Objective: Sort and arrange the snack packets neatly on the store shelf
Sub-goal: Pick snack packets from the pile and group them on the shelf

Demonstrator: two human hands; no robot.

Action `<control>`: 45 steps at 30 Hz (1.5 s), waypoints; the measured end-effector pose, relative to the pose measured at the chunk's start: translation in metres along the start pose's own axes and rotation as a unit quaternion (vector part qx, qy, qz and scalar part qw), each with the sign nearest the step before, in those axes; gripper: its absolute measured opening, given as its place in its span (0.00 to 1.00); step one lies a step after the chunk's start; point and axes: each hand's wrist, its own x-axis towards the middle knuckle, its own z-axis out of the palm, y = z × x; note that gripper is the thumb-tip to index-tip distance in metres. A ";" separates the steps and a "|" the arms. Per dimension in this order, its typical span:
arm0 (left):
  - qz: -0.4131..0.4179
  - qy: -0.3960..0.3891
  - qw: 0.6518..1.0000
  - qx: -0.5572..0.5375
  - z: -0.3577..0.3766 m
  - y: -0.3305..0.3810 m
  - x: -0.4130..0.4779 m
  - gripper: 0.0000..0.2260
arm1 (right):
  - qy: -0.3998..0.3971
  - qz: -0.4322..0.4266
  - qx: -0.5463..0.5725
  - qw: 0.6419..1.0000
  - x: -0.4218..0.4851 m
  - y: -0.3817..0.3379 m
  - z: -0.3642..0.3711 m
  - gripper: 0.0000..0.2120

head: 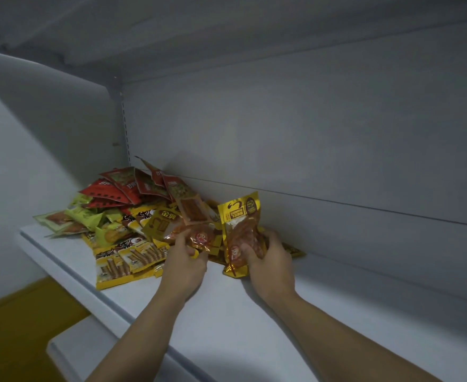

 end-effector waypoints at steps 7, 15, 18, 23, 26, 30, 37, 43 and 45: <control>-0.019 -0.008 0.999 -0.030 -0.003 0.000 -0.001 0.25 | 0.002 -0.017 0.007 1.000 0.000 -0.001 0.003 0.17; 0.009 0.028 0.991 -0.130 0.000 0.001 -0.001 0.13 | 0.013 -0.005 0.020 1.000 0.006 0.008 0.005 0.14; 0.033 0.117 0.990 -0.076 -0.006 0.001 0.003 0.18 | 0.003 0.016 0.088 0.996 0.011 0.008 0.007 0.14; 0.099 0.262 0.960 -0.018 -0.011 0.004 -0.003 0.19 | -0.054 0.093 0.288 0.951 0.016 0.004 0.005 0.12; 0.129 0.272 0.949 -0.091 -0.013 0.003 -0.006 0.18 | -0.103 0.104 0.326 0.934 0.013 0.003 0.009 0.10; 0.180 0.186 0.953 -0.155 -0.012 0.004 -0.009 0.18 | -0.143 0.111 0.348 0.920 0.010 -0.003 0.017 0.08; 0.140 0.036 0.961 -0.235 -0.006 0.008 -0.014 0.21 | -0.116 0.098 0.309 0.939 0.010 -0.002 0.020 0.07; 0.151 -0.033 0.967 -0.200 -0.002 0.008 -0.015 0.19 | -0.140 0.070 0.283 0.946 0.017 -0.008 0.008 0.14; 0.162 -0.054 0.971 -0.165 -0.001 0.008 -0.016 0.17 | -0.147 0.065 0.252 0.954 0.023 -0.009 -0.001 0.17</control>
